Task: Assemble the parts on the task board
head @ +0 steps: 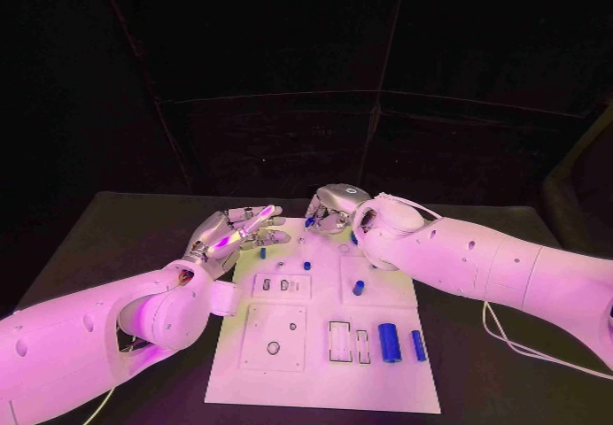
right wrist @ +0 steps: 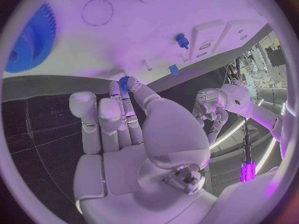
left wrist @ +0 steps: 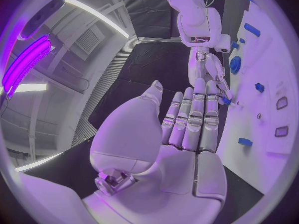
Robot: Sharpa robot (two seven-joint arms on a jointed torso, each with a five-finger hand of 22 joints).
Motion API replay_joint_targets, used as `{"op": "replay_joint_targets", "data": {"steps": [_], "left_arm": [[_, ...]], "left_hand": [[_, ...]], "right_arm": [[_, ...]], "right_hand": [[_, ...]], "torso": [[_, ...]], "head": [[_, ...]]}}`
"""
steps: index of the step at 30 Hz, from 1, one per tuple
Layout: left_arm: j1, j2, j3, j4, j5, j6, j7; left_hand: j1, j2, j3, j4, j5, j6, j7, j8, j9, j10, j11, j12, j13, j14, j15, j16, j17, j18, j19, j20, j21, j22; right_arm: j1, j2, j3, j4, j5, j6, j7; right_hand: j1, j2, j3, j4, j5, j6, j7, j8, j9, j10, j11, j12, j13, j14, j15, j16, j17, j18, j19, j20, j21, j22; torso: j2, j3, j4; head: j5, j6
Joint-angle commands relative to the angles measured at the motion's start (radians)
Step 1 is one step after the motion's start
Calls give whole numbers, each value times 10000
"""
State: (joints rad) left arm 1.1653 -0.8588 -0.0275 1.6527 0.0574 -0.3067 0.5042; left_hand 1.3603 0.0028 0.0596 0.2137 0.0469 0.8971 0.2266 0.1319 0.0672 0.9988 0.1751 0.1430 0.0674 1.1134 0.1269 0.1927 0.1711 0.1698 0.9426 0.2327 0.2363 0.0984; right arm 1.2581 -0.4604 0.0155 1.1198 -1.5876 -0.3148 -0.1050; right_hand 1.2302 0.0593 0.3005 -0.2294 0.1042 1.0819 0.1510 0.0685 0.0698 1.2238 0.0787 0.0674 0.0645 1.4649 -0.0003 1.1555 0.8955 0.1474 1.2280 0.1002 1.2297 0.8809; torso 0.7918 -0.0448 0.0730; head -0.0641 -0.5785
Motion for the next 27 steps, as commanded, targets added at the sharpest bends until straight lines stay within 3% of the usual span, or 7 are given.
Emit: {"op": "replay_joint_targets", "data": {"steps": [1,10,27], "left_arm": [[16,24,10,0,-48,122,-29],[17,35,10,-8,-48,103,-77],[18,41,10,-38,-48,79,-103]], "left_hand": [[83,-1,-22,-60,22,-17,131,-46,-14,-4,64,-33,-14,-49,9,-55,16,127,-23,52,-50,-11],[83,-1,-22,-60,22,-17,131,-46,-14,-4,64,-33,-14,-49,9,-55,16,127,-23,52,-50,-11],[93,6,-19,-73,22,-15,129,-48,-13,0,60,-30,-13,-46,7,-59,20,129,-21,52,-52,-14]], "right_arm": [[27,57,10,-67,-139,244,-7],[27,126,9,-156,-169,523,21],[27,116,8,-103,-191,557,26]], "right_hand": [[-63,-23,42,61,-58,30,22,-19,6,-18,17,-59,-1,191,-52,58,10,-184,46,-11,39,10],[-75,-43,52,79,-59,22,26,-24,5,-29,21,-59,-2,187,-47,67,14,-185,41,-9,44,13],[-105,-132,112,145,-5,-23,46,-40,-4,-97,43,-64,-6,153,-24,52,-50,-174,-16,2,28,-39]], "torso": [[15,0,-5],[25,1,-15],[42,2,-21]], "head": [[0,-4],[30,-14],[92,-47]]}}
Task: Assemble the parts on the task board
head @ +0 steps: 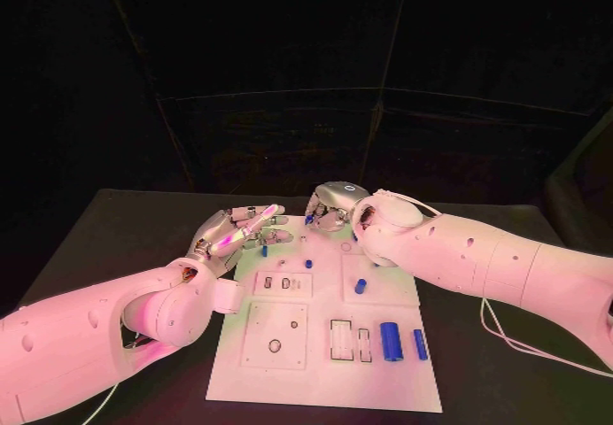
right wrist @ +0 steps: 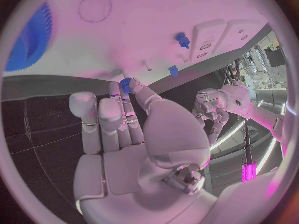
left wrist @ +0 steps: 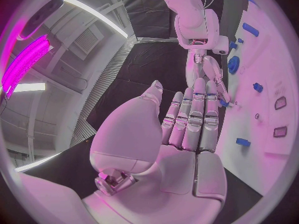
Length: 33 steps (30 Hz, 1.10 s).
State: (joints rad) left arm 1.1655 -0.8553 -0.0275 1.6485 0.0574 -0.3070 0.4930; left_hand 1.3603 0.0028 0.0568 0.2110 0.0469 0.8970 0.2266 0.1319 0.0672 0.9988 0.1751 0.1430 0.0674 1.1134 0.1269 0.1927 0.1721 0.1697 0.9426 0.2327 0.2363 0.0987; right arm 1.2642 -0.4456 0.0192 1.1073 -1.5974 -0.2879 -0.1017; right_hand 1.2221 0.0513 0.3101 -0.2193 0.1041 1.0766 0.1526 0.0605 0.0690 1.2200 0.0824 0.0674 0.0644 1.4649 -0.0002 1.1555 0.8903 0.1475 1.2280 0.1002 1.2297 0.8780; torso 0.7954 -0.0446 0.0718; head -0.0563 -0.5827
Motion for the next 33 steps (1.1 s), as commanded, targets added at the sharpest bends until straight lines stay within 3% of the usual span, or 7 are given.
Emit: {"op": "replay_joint_targets", "data": {"steps": [1,22,27,29,30,33], "left_arm": [[16,6,9,1,-48,82,8],[16,39,8,-83,-48,98,-8],[16,46,7,-98,-48,102,-13],[16,46,7,-105,-48,104,-16],[16,45,7,-108,-48,104,-18],[16,40,6,-116,-47,104,-21]], "left_hand": [[93,6,9,-45,22,-14,129,-48,-13,0,61,-31,-12,-46,7,-59,9,129,-21,52,-53,-16],[111,26,19,-65,22,-9,126,-50,-11,5,57,-26,-11,-39,4,-67,16,132,-17,52,-56,-22],[111,26,19,-65,22,-9,126,-50,-11,5,57,-26,-11,-39,4,-67,16,132,-17,52,-56,-22],[111,26,19,-65,22,-9,126,-50,-11,5,57,-26,-11,-39,4,-67,16,132,-17,52,-56,-22],[111,26,19,-65,22,-9,126,-50,-11,5,57,-26,-11,-39,4,-67,16,132,-17,52,-56,-22],[111,26,19,-65,22,-9,126,-50,-11,5,57,-26,-11,-39,4,-67,16,132,-17,52,-56,-22]], "right_arm": [[-33,-41,-29,30,-95,281,-6],[-34,-99,-29,100,-104,84,11],[-34,-76,-29,66,-98,-109,11],[-34,-71,-29,64,-95,-199,6],[-34,-72,-29,67,-93,-245,0],[-34,-105,-29,96,-91,-369,-13]], "right_hand": [[-24,-52,16,45,-5,30,31,40,4,-59,6,-64,-5,153,-24,52,2,-174,-16,2,28,-10],[-58,-144,47,99,12,-5,47,34,-1,-102,22,-62,-5,134,-8,52,-29,-171,-45,13,30,-21],[-187,-709,-193,345,-400,-1046,421,-14,-73,-1209,397,-75,-26,-150,300,-558,-991,12,-769,204,-600,-1140],[-169,-911,-455,450,-450,-2197,493,-12,-111,-1729,499,-62,-35,-328,385,-969,-1576,126,-1166,282,-998,-1794],[-117,-941,-604,546,-479,-2759,520,-34,-110,-1897,523,-25,-18,-380,418,-1100,-1755,162,-1272,320,-1126,-1971],[-11,-968,-817,684,-483,-3031,551,-40,-105,-1987,546,32,-4,-381,437,-1162,-1853,178,-1301,352,-1203,-2063]], "torso": [[8,3,-9],[21,-10,-7],[24,-11,6],[25,-11,10],[28,-11,11],[29,-9,8]], "head": [[9,-2],[-14,15],[-13,19],[-15,22],[-16,18],[-22,17]]}}
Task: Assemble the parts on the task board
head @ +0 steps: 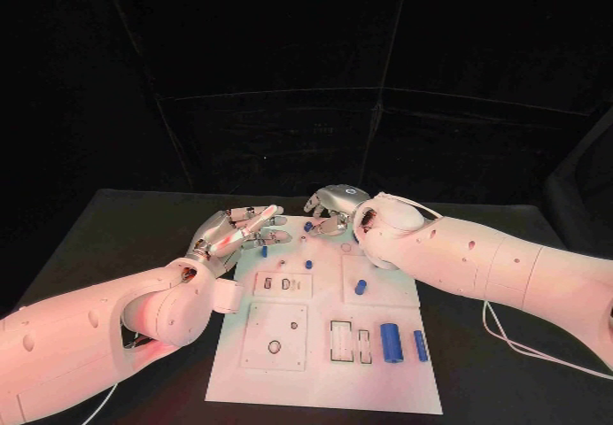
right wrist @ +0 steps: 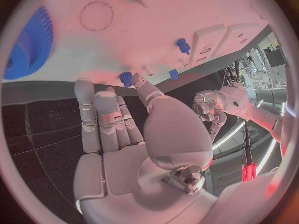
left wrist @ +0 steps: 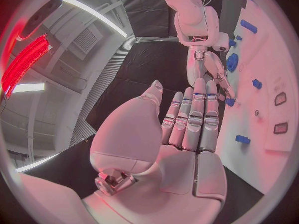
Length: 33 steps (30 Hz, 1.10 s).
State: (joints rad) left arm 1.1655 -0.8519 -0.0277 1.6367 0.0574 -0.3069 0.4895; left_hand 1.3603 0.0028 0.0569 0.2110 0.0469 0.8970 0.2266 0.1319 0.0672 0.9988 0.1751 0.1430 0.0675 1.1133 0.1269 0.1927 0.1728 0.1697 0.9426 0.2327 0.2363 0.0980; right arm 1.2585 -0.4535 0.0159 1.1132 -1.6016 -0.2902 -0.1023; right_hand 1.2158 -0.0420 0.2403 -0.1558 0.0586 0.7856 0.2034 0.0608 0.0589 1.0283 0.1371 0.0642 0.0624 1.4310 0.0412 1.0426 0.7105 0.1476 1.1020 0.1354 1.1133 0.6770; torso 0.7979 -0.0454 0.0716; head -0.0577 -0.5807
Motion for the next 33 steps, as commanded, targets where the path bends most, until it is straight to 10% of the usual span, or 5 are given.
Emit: {"op": "replay_joint_targets", "data": {"steps": [1,11,17,27,33], "left_arm": [[16,3,8,1,-47,103,13],[16,-106,8,8,-47,106,21],[16,-193,7,31,-47,109,32],[15,-183,6,10,-47,133,18],[14,-148,4,5,-47,161,1]], "left_hand": [[111,26,19,-66,22,-9,126,-50,-11,5,57,-27,-11,-39,4,-67,10,132,-17,52,-56,-16],[116,32,20,-77,22,-8,124,-53,-11,6,55,-25,-11,-36,3,-72,14,133,-14,52,-59,-19],[117,34,20,-79,22,-6,122,-53,-10,8,54,-24,-11,-36,2,-74,15,133,-13,52,-59,-20],[117,34,20,-79,22,-6,122,-53,-10,8,54,-24,-11,-36,2,-74,15,133,-13,52,-59,-20],[121,37,20,-87,22,-2,117,-52,-9,13,51,-20,-10,-35,1,-78,18,134,-12,52,-61,-23]], "right_arm": [[23,-61,4,71,-48,-397,-8],[19,-1407,9,1442,720,-781,-202],[18,-2561,156,2376,1398,-231,-743],[20,-3096,197,2409,1593,832,-1304],[20,-2985,200,2171,1551,1310,-1459]], "right_hand": [[94,-30,-170,85,-24,-52,48,-29,9,-64,1,90,20,-28,23,-25,-49,176,-25,5,-39,-46],[421,189,-299,431,429,1547,-216,331,166,1509,-372,974,266,440,-268,1155,1540,-109,1051,-115,979,1642],[21,-288,-843,1060,902,1800,-649,380,134,3206,-884,2272,1248,643,-702,2057,2739,-309,1688,-531,1690,2760],[767,-648,-2493,2914,1589,1341,-599,471,116,2323,-868,6879,6511,778,-655,3343,4629,-563,2264,-522,2555,4255],[1253,-592,-2711,3300,1698,1145,-546,538,105,2900,-790,9376,9209,890,-600,3836,5517,-668,2518,-462,2873,4867]], "torso": [[3,-1,8],[-28,25,-70],[-70,70,-231],[-81,98,-296],[-65,85,-276]], "head": [[-8,-2],[-31,48],[-32,59],[-97,84],[-154,102]]}}
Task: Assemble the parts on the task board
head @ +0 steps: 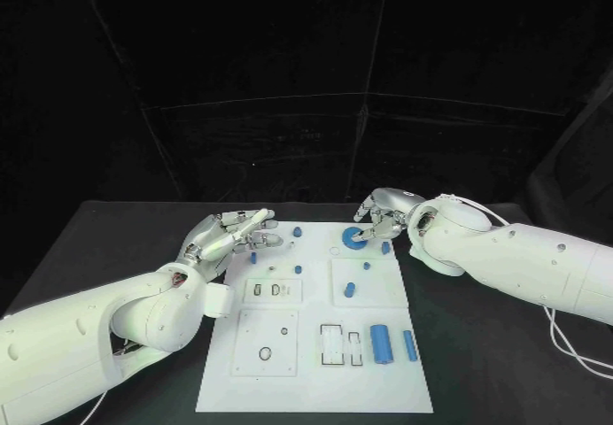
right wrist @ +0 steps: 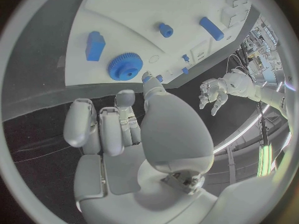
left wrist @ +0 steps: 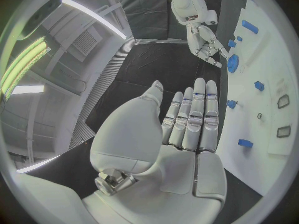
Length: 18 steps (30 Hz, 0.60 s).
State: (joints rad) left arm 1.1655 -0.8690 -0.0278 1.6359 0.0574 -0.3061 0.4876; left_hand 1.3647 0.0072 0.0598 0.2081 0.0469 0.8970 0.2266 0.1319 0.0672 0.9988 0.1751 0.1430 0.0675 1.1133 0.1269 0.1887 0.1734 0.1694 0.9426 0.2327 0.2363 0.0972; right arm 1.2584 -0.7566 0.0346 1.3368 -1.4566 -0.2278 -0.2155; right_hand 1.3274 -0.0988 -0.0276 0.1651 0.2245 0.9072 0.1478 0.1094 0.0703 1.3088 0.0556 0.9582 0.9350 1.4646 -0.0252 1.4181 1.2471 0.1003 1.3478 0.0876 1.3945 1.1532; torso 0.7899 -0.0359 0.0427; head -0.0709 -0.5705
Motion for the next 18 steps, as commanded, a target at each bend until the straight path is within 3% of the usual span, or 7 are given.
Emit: {"op": "replay_joint_targets", "data": {"steps": [1,18], "left_arm": [[13,28,5,9,-47,159,18],[12,64,-12,-58,-47,191,0]], "left_hand": [[77,-7,-9,-58,22,-2,117,-52,-9,13,52,-21,-10,-35,1,-37,12,137,-12,52,-61,-14],[83,-5,-8,-66,22,0,114,-53,-9,16,49,-18,-10,-34,1,-41,14,138,-11,52,-63,-17]], "right_arm": [[21,68,13,-107,74,757,-341],[18,336,11,-391,-271,1215,-333]], "right_hand": [[184,-17,-49,117,49,-90,19,59,-10,110,28,572,639,558,67,114,211,-202,69,27,80,138],[557,137,-97,189,144,-46,14,211,12,205,36,1281,1477,583,91,279,520,-222,96,59,176,298]], "torso": [[9,-13,16],[23,-29,39]], "head": [[-18,-21],[-24,-102]]}}
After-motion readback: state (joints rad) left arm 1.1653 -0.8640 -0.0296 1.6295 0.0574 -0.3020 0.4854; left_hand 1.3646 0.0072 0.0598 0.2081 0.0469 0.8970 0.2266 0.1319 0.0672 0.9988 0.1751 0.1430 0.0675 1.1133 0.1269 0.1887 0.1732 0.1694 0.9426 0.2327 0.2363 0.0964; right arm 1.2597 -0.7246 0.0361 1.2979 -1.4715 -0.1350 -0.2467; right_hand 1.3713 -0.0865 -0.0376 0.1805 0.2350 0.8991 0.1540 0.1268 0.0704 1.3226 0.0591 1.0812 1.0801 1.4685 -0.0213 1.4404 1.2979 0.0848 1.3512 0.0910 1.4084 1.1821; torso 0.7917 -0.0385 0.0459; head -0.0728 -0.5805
